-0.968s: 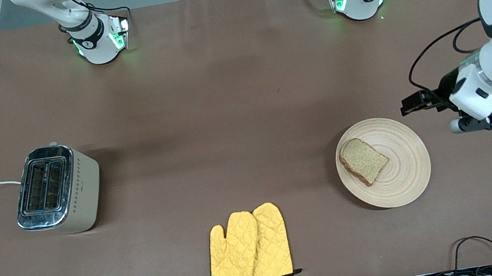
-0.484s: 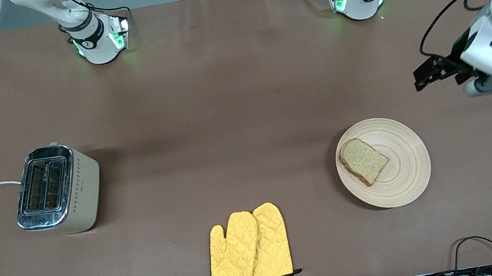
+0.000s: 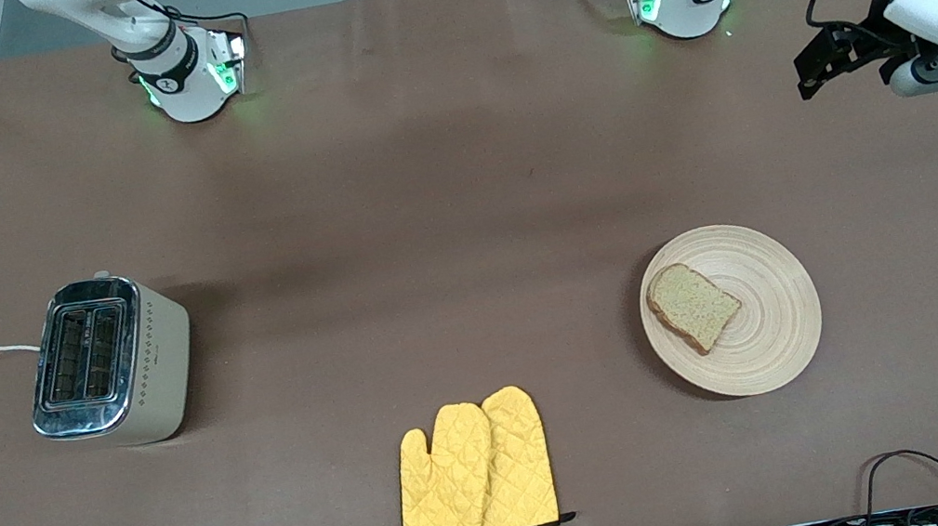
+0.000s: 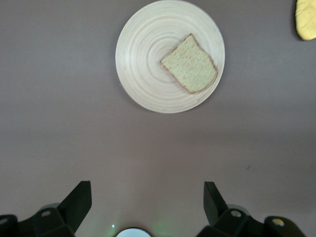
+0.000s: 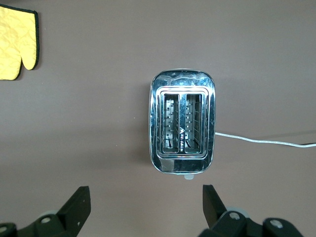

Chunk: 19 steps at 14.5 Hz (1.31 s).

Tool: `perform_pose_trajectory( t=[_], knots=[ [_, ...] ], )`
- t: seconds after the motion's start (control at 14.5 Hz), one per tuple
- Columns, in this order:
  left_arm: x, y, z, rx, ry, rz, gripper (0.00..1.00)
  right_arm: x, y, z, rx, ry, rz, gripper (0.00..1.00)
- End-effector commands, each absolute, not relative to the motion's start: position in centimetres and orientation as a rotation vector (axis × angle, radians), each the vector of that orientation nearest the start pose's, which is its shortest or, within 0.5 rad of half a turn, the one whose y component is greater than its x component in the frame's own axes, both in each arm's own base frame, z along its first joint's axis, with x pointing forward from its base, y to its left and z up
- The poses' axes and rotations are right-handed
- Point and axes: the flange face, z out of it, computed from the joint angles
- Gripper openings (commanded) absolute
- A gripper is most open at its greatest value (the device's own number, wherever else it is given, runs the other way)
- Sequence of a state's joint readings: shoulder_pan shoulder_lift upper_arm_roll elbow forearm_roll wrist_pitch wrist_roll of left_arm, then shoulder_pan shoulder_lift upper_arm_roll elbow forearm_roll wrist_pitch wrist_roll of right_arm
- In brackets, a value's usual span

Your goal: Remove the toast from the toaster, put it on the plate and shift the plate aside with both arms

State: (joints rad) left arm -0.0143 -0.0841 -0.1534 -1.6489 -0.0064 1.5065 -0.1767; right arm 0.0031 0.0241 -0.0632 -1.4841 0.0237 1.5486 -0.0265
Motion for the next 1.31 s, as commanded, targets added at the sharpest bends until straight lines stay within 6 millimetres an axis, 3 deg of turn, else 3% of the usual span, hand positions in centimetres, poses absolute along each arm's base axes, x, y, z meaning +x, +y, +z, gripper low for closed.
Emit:
perform_pose_trajectory(
  t=[0.0,0.48,1.24],
  knots=[
    [50.2,-8.8,63.0,-3.045,0.009,0.098,1.00,56.0,-3.3,65.4,-3.127,0.063,-0.075,1.00],
    [51.8,-8.1,64.6,-3.054,0.130,0.045,1.00,56.2,-3.6,65.1,-3.125,0.073,-0.090,1.00],
    [51.8,-8.1,65.1,-3.106,0.152,0.039,1.00,56.1,-3.7,65.2,-3.125,0.073,-0.083,1.00]
  ],
)
